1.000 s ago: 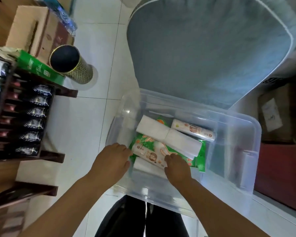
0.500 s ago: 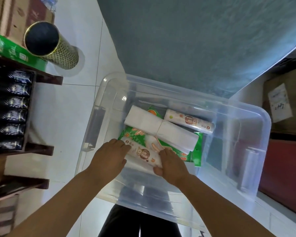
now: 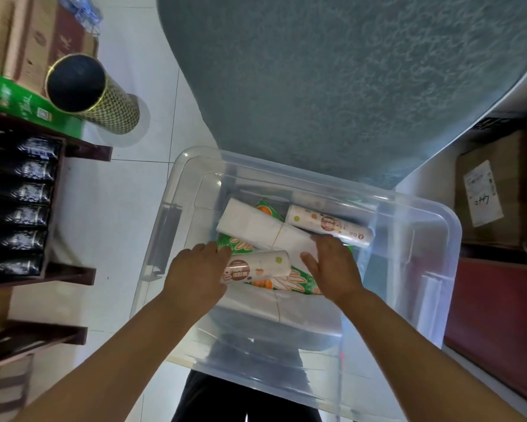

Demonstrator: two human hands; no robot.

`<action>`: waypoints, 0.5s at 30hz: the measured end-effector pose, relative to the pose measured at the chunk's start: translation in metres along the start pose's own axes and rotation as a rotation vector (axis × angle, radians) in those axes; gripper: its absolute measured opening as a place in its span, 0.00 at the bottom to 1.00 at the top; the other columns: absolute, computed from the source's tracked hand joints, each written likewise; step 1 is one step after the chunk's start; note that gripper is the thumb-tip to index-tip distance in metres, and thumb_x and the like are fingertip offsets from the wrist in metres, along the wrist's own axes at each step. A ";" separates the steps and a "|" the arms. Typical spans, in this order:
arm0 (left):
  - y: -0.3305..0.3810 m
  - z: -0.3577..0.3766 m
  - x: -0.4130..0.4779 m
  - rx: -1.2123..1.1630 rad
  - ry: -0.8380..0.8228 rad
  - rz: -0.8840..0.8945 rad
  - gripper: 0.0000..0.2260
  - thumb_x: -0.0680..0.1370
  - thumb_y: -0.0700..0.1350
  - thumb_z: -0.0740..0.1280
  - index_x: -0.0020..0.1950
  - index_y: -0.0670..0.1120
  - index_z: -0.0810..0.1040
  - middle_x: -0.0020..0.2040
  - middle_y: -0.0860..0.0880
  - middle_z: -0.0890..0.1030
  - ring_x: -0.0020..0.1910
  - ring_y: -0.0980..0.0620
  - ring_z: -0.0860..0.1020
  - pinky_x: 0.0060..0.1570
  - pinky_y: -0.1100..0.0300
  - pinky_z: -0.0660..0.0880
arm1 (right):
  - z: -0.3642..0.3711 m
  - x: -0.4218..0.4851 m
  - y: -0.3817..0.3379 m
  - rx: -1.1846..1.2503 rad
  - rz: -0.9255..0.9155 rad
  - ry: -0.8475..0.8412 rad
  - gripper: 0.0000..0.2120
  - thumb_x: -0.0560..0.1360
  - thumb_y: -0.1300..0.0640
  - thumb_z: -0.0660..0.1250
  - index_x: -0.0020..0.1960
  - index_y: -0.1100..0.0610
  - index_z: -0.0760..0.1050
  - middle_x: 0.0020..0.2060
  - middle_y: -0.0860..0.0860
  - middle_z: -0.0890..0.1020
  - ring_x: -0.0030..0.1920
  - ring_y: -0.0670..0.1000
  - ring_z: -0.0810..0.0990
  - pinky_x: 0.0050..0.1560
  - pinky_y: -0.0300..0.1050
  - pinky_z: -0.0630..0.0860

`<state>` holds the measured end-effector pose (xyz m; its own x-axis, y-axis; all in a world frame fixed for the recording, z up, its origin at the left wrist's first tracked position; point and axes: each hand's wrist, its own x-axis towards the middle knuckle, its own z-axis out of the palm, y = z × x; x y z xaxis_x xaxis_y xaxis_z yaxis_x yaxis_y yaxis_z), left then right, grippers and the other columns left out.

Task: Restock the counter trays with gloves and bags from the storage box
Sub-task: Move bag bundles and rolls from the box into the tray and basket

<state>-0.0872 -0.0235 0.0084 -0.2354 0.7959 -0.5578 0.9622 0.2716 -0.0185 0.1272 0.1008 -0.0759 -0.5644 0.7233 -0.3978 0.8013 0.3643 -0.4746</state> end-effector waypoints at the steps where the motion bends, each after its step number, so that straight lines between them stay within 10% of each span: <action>1: -0.002 0.002 0.000 -0.005 0.018 -0.029 0.20 0.69 0.54 0.68 0.59 0.50 0.72 0.47 0.51 0.78 0.38 0.55 0.72 0.33 0.62 0.63 | 0.006 0.008 0.006 -0.071 0.015 -0.031 0.19 0.76 0.50 0.63 0.63 0.60 0.71 0.58 0.59 0.77 0.57 0.59 0.74 0.57 0.51 0.70; 8: -0.001 0.019 -0.002 -0.021 0.004 -0.045 0.22 0.54 0.48 0.80 0.42 0.42 0.79 0.29 0.47 0.76 0.23 0.50 0.74 0.24 0.66 0.61 | 0.044 0.020 0.019 -0.209 0.076 -0.109 0.27 0.71 0.50 0.69 0.65 0.59 0.67 0.61 0.59 0.74 0.60 0.58 0.72 0.61 0.51 0.69; 15: -0.003 0.029 -0.013 -0.029 0.009 -0.079 0.20 0.59 0.51 0.78 0.45 0.44 0.78 0.33 0.47 0.79 0.27 0.50 0.77 0.25 0.64 0.67 | 0.049 0.016 0.004 -0.088 0.180 -0.128 0.23 0.65 0.51 0.73 0.55 0.59 0.71 0.55 0.57 0.75 0.55 0.58 0.73 0.54 0.50 0.73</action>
<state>-0.0829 -0.0506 -0.0087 -0.3114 0.7761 -0.5484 0.9363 0.3492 -0.0375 0.1114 0.0851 -0.1223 -0.4267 0.7033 -0.5687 0.9024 0.2894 -0.3192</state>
